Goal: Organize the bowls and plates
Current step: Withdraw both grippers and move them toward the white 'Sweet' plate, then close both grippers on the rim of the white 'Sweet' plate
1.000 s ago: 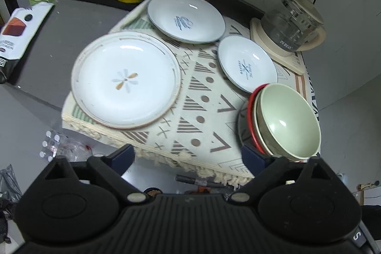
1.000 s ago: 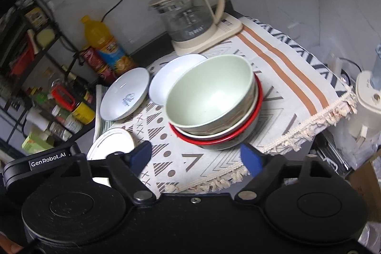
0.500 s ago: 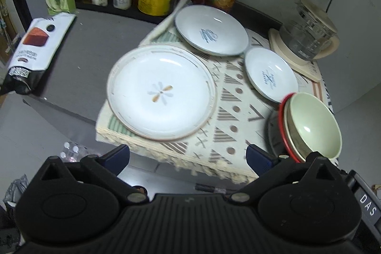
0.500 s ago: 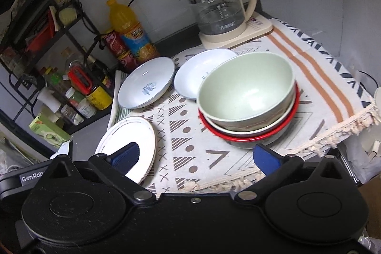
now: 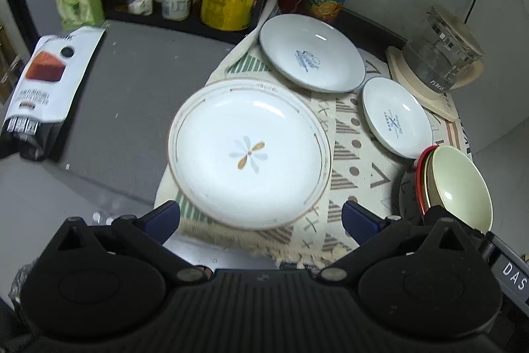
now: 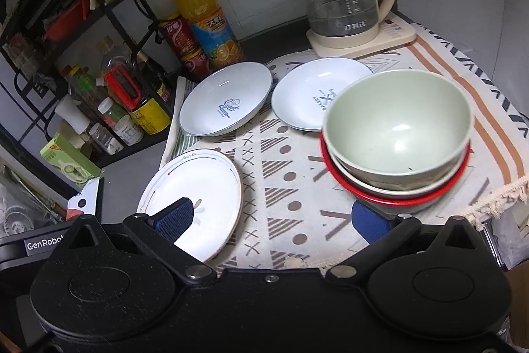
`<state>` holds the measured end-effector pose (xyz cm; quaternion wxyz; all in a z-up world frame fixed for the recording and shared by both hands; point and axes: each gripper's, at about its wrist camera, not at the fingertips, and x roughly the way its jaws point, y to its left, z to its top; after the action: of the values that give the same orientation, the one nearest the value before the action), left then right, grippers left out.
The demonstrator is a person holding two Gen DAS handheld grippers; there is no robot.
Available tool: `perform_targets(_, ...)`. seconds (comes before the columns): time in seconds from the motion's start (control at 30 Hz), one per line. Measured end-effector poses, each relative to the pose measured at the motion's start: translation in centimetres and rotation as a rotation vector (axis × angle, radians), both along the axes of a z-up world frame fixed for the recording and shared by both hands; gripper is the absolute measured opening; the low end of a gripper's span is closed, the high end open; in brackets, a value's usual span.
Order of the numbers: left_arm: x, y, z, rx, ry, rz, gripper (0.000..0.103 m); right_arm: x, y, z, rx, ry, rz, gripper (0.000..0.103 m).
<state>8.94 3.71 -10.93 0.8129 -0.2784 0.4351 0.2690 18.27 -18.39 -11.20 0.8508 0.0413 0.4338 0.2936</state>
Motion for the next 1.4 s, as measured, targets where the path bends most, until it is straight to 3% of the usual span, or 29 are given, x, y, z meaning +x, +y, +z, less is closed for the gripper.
perform_targets(0.37,4.2,5.3,-0.8,-0.005,0.015,-0.071,0.103,2.5,4.8,-0.1,-0.043,0.002,-0.032,0.103)
perform_targets(0.8,8.4,10.5,-3.0,-0.067,0.040,-0.155,0.103,5.3,9.6,-1.1,-0.085,0.003,-0.103,0.101)
perform_targets(1.0,10.0,12.6,-3.8,-0.077,0.041,-0.173,0.102,6.6,11.5,-2.5,-0.077,0.043,-0.133,0.087)
perform_targets(1.1,10.7,13.7,-4.2,-0.091,0.030,-0.178,0.101,7.1,12.1,-3.1,-0.068,0.060,-0.148,0.085)
perform_targets(1.27,11.9,15.1,-4.9,-0.115,-0.019,-0.190,0.099,8.1,13.1,-4.1,-0.032,0.089,-0.156,0.076)
perform_targets(1.4,13.1,16.1,-5.7,-0.145,-0.060,-0.198,0.088,9.2,13.9,-5.0,0.001,0.112,-0.161,0.064)
